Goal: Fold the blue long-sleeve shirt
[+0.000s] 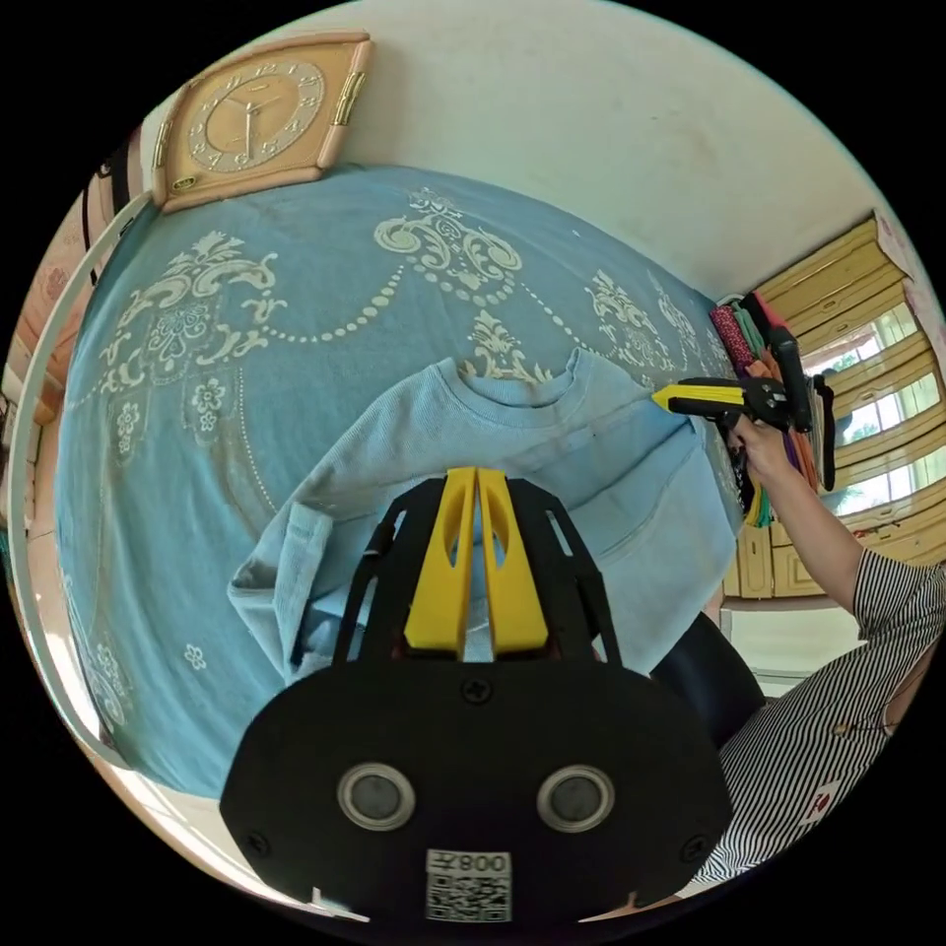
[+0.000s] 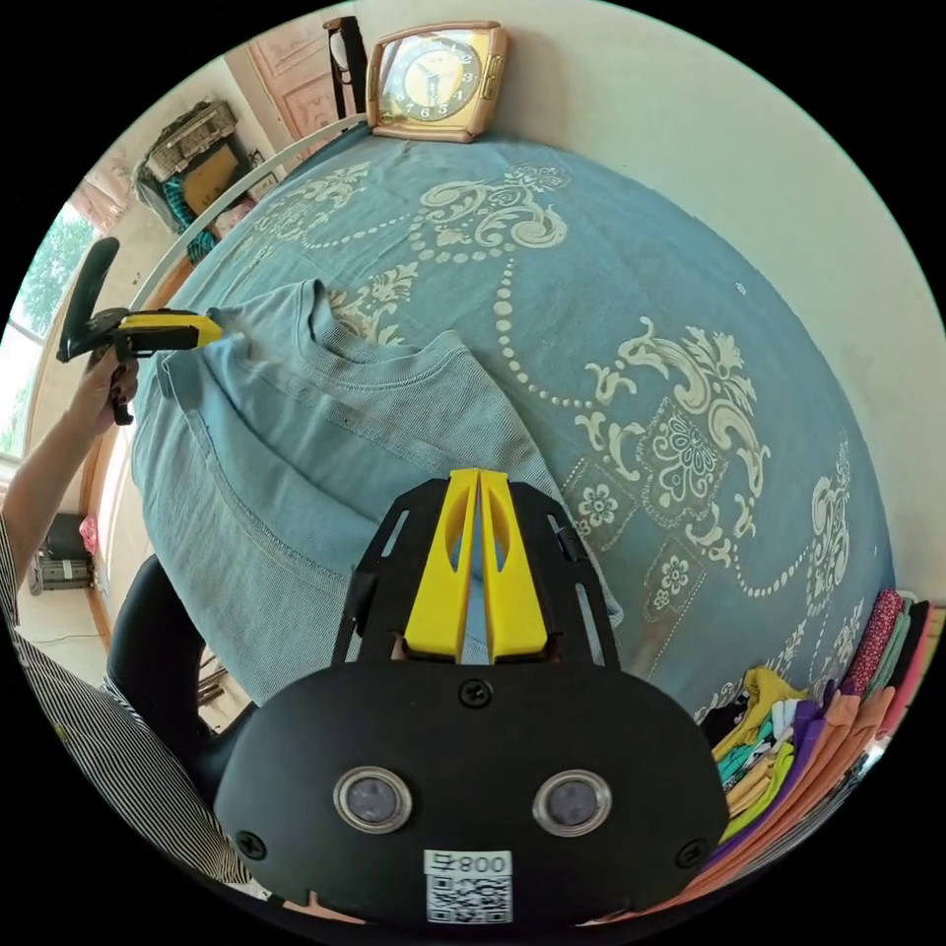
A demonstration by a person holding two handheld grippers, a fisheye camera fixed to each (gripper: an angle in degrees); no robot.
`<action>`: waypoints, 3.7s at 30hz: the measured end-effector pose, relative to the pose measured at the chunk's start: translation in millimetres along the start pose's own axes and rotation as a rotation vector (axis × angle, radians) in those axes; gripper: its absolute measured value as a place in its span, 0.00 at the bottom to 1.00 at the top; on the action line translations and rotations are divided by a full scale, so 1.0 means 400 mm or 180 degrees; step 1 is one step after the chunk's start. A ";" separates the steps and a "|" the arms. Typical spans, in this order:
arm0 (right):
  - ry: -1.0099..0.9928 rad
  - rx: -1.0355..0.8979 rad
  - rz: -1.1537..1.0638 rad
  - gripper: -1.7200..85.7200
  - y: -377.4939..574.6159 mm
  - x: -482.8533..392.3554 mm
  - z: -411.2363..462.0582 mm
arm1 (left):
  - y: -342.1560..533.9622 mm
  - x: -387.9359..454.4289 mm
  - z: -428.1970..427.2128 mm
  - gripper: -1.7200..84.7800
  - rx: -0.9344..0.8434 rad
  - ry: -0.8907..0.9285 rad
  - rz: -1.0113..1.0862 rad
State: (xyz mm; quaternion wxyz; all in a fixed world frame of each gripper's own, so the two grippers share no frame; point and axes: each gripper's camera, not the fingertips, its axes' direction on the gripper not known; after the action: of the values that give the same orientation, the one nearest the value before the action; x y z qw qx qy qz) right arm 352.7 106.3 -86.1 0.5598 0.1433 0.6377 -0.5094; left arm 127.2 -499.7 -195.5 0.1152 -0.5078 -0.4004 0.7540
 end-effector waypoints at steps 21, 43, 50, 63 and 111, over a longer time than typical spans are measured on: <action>-0.0129 0.0320 0.1037 0.12 0.398 0.276 -0.081 | 0.115 -0.072 -0.071 0.06 -0.0205 -0.0728 -0.0643; 0.0054 0.0857 0.0970 0.03 0.496 0.365 -0.114 | 0.209 -0.145 -0.317 0.04 0.0841 -0.0367 -0.0740; -0.0216 0.0683 0.1221 0.04 0.507 0.448 0.005 | 0.213 -0.260 -0.264 0.04 0.0637 -0.0179 -0.1023; -0.0496 0.0445 0.1594 0.06 0.594 0.523 0.106 | 0.387 -0.347 -0.294 0.05 0.0815 0.0321 -0.1241; -0.0638 0.0629 0.1252 0.04 0.557 0.465 0.286 | 0.401 -0.510 -0.293 0.04 0.0923 0.0855 -0.1308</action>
State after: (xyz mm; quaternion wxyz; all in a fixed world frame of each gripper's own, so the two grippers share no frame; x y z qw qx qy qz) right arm 523.9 39.6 -338.3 0.6920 0.2676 0.4858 -0.4622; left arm 358.6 -665.7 -192.8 0.3891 -0.4895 -0.3640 0.6903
